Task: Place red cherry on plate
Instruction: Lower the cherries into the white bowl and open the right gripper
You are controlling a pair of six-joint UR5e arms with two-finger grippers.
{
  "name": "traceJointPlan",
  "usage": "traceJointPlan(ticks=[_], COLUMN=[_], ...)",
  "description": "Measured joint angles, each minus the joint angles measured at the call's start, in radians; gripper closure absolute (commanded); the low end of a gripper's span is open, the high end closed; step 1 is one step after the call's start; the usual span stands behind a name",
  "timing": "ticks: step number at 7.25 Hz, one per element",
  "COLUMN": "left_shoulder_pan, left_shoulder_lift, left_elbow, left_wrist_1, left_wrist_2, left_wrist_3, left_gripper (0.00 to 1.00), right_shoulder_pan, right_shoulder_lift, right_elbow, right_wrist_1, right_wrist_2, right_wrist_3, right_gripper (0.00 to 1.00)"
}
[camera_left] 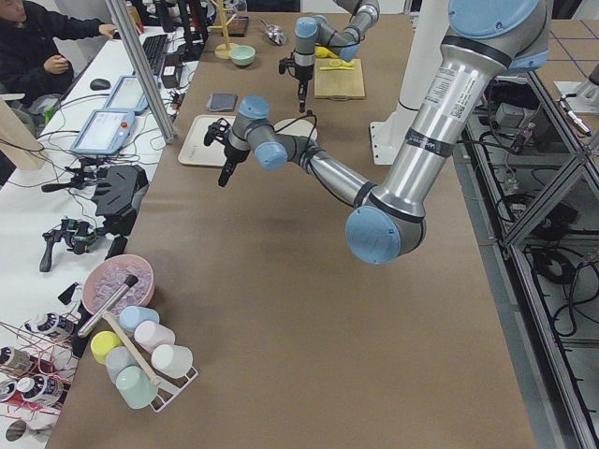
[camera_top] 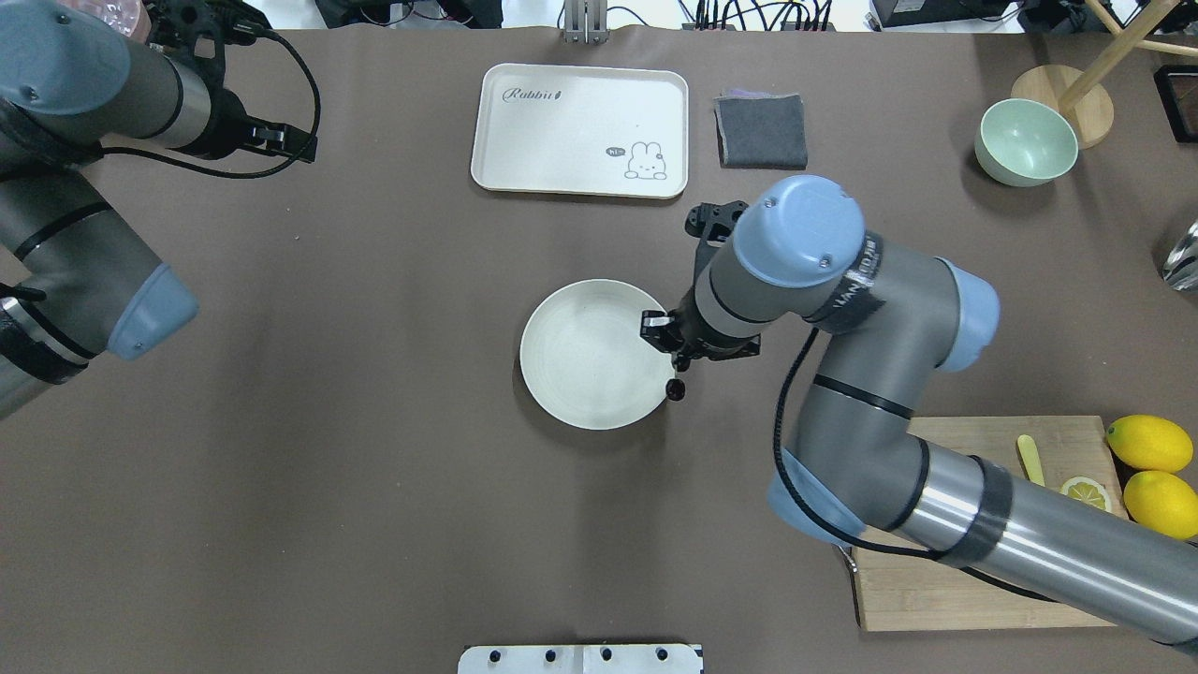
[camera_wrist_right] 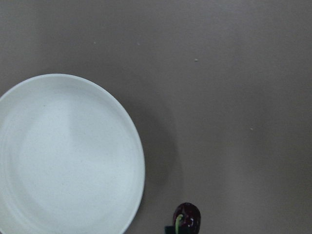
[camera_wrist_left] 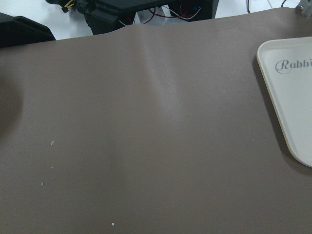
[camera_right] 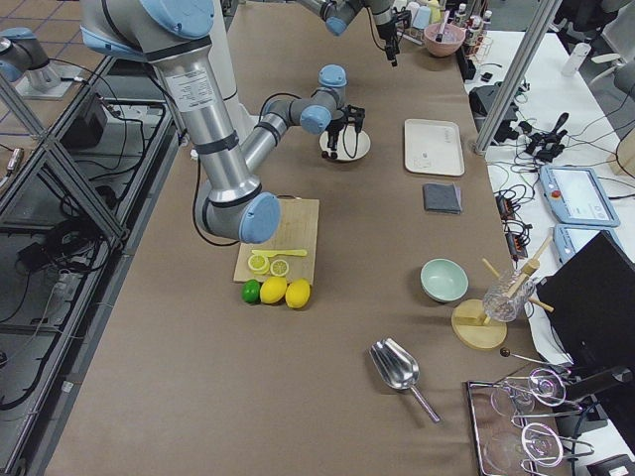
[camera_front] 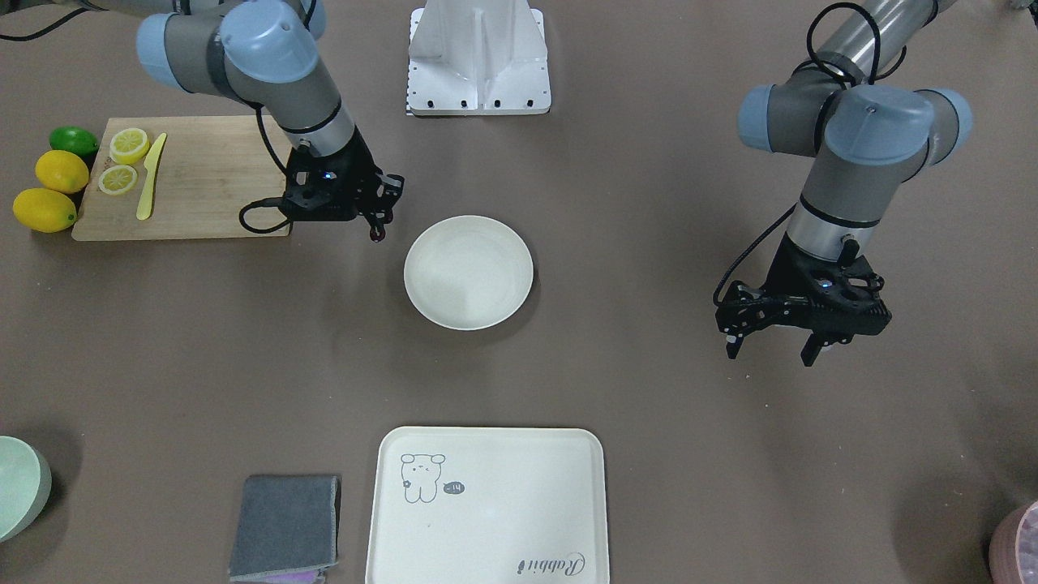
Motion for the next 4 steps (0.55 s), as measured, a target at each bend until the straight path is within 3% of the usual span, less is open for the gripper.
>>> traceJointPlan(ticks=[2,4], left_shoulder_pan=[-0.019,-0.027], left_shoulder_lift=[0.0,-0.002], left_elbow=[0.014,0.029], left_wrist_1=[0.002,-0.001], left_wrist_2=[-0.005,-0.006], left_wrist_3=[0.023,0.027], left_gripper=[0.02,0.02], right_shoulder_pan=[-0.009,-0.012], right_shoulder_lift=[0.098,0.135], right_elbow=[-0.129,-0.191], right_wrist_1=[0.054,0.102], right_wrist_2=[-0.029,-0.041], right_wrist_3=[0.003,0.004], right_gripper=[1.0,0.0])
